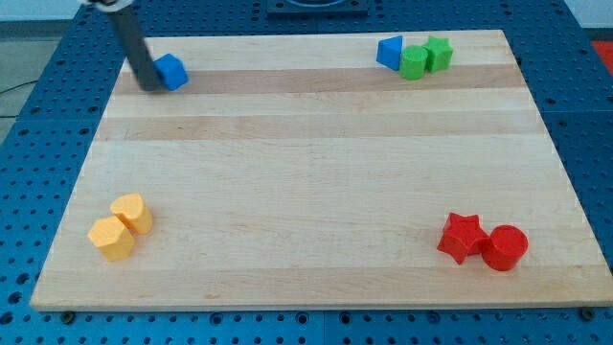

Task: Place the blue cube below the blue triangle

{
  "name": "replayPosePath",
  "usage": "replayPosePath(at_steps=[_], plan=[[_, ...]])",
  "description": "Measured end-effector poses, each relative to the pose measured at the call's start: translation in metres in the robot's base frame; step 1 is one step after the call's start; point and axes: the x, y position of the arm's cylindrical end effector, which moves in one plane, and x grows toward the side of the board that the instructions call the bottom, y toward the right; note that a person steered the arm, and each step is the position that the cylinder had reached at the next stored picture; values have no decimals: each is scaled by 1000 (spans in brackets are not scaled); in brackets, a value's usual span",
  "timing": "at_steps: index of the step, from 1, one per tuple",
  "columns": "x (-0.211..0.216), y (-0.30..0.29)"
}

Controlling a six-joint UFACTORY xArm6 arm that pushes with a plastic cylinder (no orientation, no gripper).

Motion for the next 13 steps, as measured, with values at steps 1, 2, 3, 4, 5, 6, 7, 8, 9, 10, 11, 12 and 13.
replayPosePath(at_steps=[1,2,3,4,5,6,7,8,9,10,11,12,13], plan=[[-35,-22],[-49,20],[-59,128],[-49,145],[-50,36],[-16,25],[-2,110],[-15,203],[-13,231],[21,139],[28,202],[-7,268],[-3,310]])
